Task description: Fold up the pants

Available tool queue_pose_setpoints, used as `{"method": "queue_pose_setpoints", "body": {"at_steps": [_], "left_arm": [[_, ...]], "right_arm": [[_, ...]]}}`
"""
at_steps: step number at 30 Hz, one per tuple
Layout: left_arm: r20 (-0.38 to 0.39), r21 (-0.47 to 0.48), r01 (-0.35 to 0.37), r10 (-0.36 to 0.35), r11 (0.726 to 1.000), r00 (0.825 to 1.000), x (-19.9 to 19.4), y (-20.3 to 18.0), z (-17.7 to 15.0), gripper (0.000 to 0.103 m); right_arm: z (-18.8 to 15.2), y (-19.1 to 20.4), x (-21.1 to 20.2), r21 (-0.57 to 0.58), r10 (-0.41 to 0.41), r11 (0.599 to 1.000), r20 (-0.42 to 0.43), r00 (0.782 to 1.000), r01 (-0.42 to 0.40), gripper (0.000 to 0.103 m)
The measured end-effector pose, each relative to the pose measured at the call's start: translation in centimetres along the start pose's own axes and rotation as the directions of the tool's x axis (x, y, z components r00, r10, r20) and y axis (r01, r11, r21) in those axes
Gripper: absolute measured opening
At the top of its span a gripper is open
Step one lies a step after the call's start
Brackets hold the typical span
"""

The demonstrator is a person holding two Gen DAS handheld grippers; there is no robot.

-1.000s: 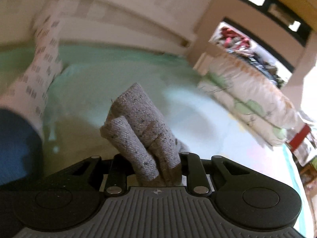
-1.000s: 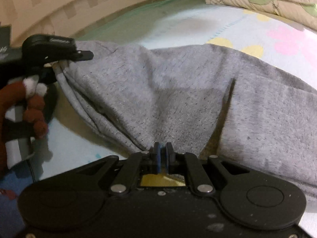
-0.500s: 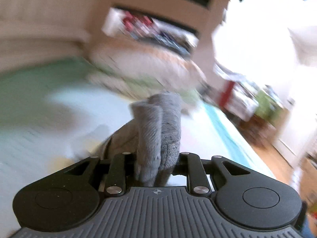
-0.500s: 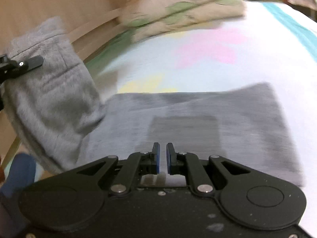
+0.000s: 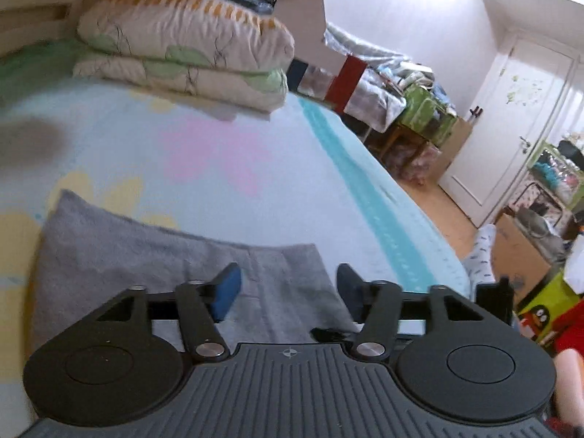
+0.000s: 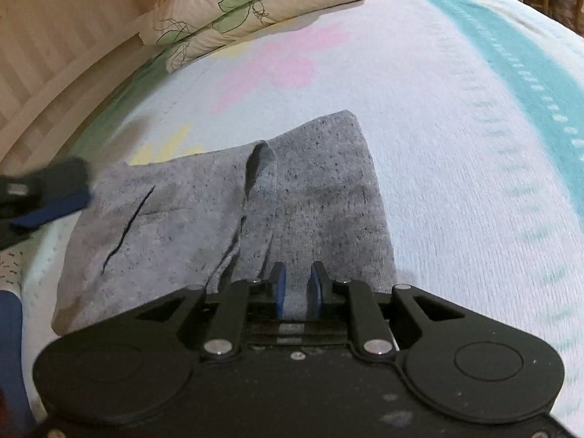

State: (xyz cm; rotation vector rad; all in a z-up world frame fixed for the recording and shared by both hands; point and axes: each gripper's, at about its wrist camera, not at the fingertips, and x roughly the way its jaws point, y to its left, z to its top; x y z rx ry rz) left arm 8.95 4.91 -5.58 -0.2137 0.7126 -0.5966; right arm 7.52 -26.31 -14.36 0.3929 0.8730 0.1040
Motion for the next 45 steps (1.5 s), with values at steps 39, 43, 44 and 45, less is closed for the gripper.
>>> {"method": "queue_pose_setpoints", "body": {"at_steps": [39,43,44,45], "left_arm": [[-0.019,-0.160,-0.341,0.343,0.926,0.939,-4.0,8.5,-3.2,0.065],[-0.054,-0.124,-0.366,0.362,0.922,0.931,-2.7,8.7,-3.1,0.065],[-0.066,-0.114,-0.368,0.362,0.923,0.930,-2.2,8.8,-3.2,0.065],[-0.087,-0.094,-0.376,0.368,0.922,0.926,-1.6,8.7,-3.4,0.065]], "right_arm": [[2.9,9.3,-5.6,-0.228,0.245,0.950,0.126,0.961,-0.213,0.016],[3.2,7.0,-4.8,-0.236,0.114,0.969,0.136,0.984,-0.080,0.016],[3.0,6.2,-3.7,-0.220,0.089,0.973,0.104,0.991,-0.064,0.016],[2.6,5.4,-2.5,-0.213,0.056,0.976,0.072,0.996,-0.040,0.017]]}}
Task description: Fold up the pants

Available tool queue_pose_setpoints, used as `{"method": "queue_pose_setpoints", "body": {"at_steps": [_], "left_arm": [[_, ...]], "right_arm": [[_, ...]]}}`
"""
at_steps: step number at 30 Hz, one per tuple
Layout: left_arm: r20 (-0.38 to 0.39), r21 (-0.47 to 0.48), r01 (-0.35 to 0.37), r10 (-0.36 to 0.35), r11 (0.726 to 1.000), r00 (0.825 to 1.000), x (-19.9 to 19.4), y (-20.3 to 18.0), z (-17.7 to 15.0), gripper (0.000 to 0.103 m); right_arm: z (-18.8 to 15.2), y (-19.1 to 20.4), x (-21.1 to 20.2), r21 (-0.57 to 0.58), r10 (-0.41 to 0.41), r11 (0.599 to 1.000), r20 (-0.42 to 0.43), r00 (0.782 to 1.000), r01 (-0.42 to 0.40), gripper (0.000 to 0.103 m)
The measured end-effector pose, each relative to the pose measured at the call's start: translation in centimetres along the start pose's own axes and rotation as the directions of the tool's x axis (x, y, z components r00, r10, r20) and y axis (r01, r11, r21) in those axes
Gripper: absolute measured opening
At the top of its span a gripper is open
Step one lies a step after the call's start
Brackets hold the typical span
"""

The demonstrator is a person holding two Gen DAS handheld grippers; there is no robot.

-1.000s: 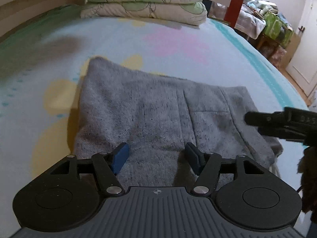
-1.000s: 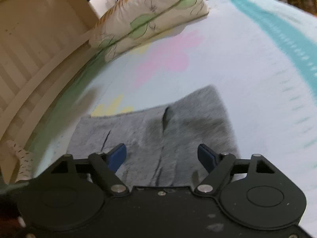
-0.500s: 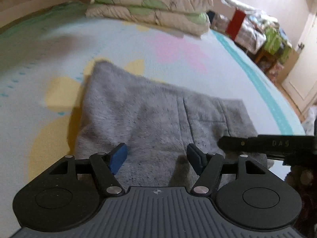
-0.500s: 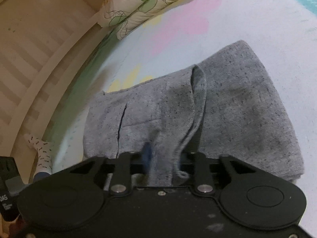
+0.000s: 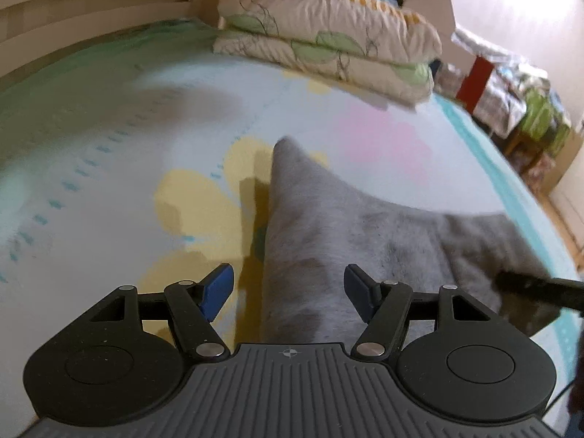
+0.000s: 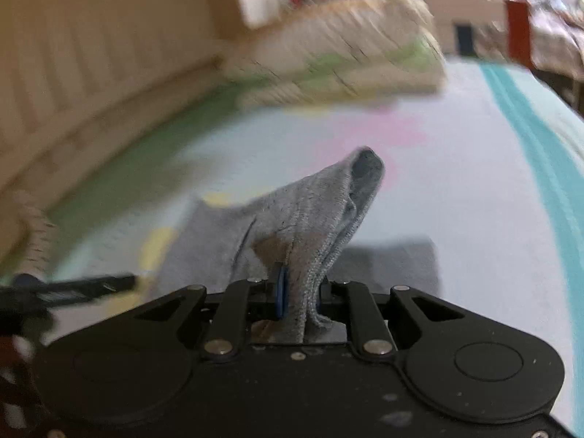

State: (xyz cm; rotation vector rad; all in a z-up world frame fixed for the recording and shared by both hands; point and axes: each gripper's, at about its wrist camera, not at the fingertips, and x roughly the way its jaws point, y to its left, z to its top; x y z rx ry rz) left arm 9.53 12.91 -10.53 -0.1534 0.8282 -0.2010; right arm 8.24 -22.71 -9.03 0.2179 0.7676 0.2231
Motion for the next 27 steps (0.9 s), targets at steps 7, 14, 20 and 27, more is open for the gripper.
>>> {"method": "queue_pose_setpoints", "body": {"at_steps": [7,14,20,27], "left_arm": [[-0.118,0.125,-0.087,0.102,0.988,0.988,1.9,-0.2,-1.5,0.067],[-0.046,0.075,-0.150,0.154,0.986,0.987,0.4,1.3,0.4,0.066],[0.004,0.149,-0.083,0.084,0.985,0.996,1.3,-1.4,3.2,0.066],[-0.040,0.199,-0.102,0.112,0.975,0.993,6.8,-3.4,5.6,0.066]], "right_arm": [[-2.6,-1.1,3.2,0.049,-0.083,0.995,-0.068,0.994,0.086,0.032],[-2.3,-0.7,1.2,-0.011,-0.179,0.984,0.007,0.984,0.179,0.042],[-0.8,0.9,0.0,-0.072,-0.202,0.974,0.151,0.968,0.214,0.043],[-0.2,2.0,3.9,-0.157,-0.173,0.970,0.084,0.981,0.185,0.043]]}}
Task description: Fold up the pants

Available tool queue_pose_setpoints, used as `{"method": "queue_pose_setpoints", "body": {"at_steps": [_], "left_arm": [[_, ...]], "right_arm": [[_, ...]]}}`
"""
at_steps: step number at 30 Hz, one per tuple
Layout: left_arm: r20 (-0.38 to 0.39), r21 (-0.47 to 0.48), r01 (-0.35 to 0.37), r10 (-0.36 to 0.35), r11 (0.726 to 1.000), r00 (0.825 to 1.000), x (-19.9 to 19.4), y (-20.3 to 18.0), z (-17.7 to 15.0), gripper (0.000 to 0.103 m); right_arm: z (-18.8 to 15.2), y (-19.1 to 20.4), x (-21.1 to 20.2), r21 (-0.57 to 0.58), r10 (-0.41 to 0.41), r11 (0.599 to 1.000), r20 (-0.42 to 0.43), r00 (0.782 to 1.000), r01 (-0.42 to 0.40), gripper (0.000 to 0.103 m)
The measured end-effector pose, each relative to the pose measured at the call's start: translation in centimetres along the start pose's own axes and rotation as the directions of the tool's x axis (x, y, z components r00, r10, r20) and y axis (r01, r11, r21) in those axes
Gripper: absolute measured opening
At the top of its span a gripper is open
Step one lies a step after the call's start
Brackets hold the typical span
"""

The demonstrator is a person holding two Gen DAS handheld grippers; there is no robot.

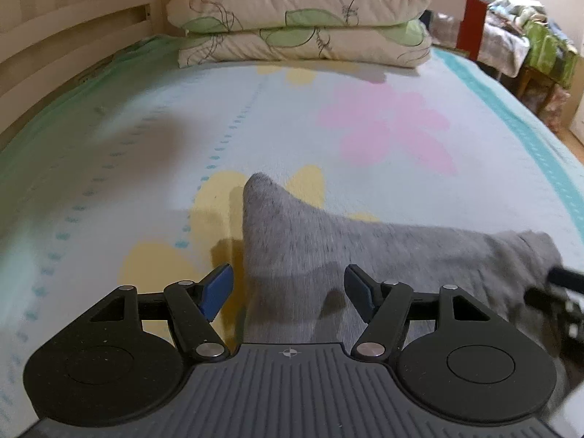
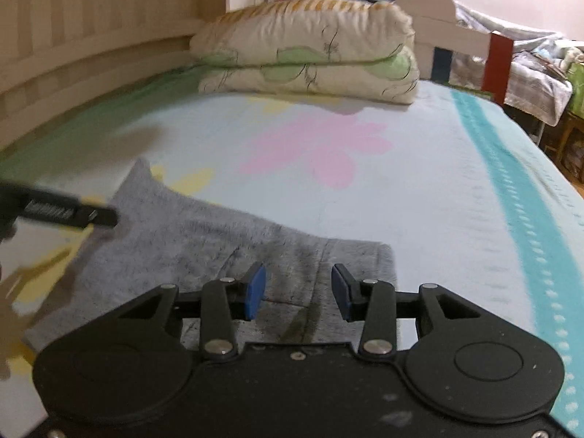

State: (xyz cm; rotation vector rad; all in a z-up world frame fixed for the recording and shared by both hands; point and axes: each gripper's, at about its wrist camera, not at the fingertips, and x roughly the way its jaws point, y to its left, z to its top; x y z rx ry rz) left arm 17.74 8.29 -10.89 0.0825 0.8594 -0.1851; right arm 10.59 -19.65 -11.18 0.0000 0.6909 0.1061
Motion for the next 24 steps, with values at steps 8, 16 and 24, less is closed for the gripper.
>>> {"method": "queue_pose_setpoints", "body": {"at_steps": [8,16,24], "left_arm": [[-0.088,0.004,-0.024,0.024,1.000,0.996,4.0,0.0,0.8,0.069],[-0.108,-0.015,-0.030,0.028,0.999,0.994,5.8,0.3,1.8,0.082],[-0.135,-0.046,-0.018,0.011,0.999,0.991,7.7,1.3,2.8,0.098]], "right_arm": [[-1.0,-1.1,2.2,0.008,-0.005,1.000,-0.086,0.996,0.006,0.049],[-1.6,-1.6,2.1,0.003,0.015,1.000,-0.075,0.997,-0.015,0.054],[-1.7,-1.9,2.4,0.009,0.018,1.000,-0.073,0.997,-0.018,0.055]]}}
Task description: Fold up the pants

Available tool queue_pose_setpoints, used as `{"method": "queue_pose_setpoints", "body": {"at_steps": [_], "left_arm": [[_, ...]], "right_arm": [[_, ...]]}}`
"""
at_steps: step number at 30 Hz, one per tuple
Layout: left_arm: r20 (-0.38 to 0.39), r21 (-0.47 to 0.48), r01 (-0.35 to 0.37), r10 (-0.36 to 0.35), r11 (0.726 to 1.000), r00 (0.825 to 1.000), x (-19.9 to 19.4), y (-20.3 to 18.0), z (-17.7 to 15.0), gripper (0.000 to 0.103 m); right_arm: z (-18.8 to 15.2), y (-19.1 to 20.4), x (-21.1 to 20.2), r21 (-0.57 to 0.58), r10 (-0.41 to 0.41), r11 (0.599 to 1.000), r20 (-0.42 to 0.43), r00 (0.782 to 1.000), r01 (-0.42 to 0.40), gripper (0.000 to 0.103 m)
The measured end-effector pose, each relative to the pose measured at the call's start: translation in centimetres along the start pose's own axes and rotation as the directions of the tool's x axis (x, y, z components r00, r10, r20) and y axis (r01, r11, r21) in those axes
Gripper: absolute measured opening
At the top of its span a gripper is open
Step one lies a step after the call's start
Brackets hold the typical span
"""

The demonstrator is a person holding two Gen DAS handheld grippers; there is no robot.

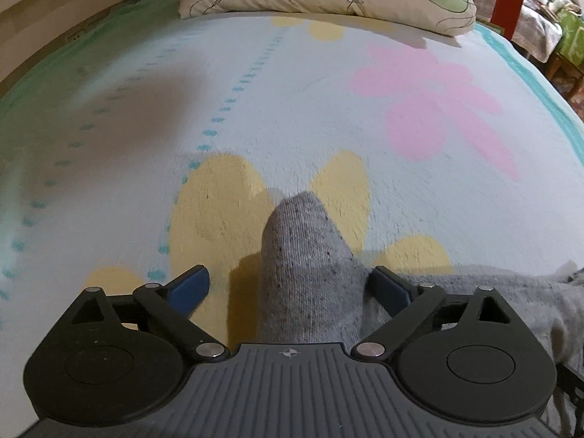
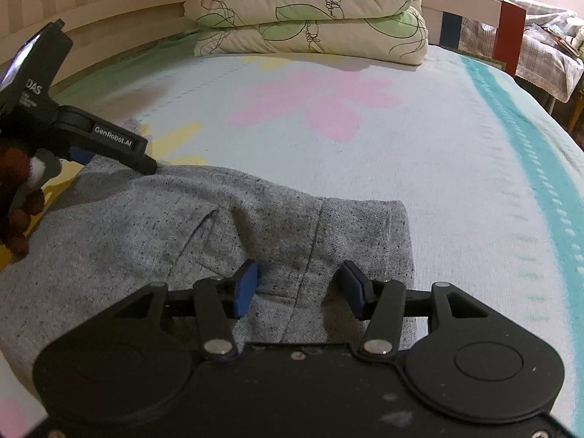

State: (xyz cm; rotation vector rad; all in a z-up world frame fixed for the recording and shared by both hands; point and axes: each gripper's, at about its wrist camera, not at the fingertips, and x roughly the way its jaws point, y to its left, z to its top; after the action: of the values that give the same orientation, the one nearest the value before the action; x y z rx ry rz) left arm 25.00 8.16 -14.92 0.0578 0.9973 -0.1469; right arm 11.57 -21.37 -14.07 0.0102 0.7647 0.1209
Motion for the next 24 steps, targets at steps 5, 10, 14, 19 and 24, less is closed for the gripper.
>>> {"method": "queue_pose_setpoints", "body": {"at_steps": [5,10,14,19,24], "left_arm": [[0.001,-0.015,0.018,-0.018,1.000,1.000,0.3,0.6,0.8,0.097],[0.070,-0.037,0.034,-0.032,0.999,0.997,-2.5,1.6,0.3,0.095],[0.109,0.009,0.041,-0.042,0.999,0.993,-5.8,1.6,-2.0,0.095],[0.096,0.054,0.099,-0.104,0.994,0.990,-9.1,0.7,-7.0,0.095],[0.042,0.100,0.126,-0.130,0.987,0.991,-10.2,-1.0,-11.8,0.096]], "right_arm": [[0.0,0.0,0.0,0.001,0.000,1.000,-0.003,1.000,0.000,0.055],[0.0,0.1,-0.1,-0.001,-0.003,1.000,-0.008,1.000,0.003,0.055],[-0.1,0.1,0.0,0.007,-0.007,1.000,-0.006,1.000,0.007,0.056],[0.1,0.0,0.0,0.024,-0.007,1.000,-0.012,1.000,0.007,0.057],[0.3,-0.1,0.1,0.034,0.002,0.999,-0.016,1.000,-0.001,0.058]]}}
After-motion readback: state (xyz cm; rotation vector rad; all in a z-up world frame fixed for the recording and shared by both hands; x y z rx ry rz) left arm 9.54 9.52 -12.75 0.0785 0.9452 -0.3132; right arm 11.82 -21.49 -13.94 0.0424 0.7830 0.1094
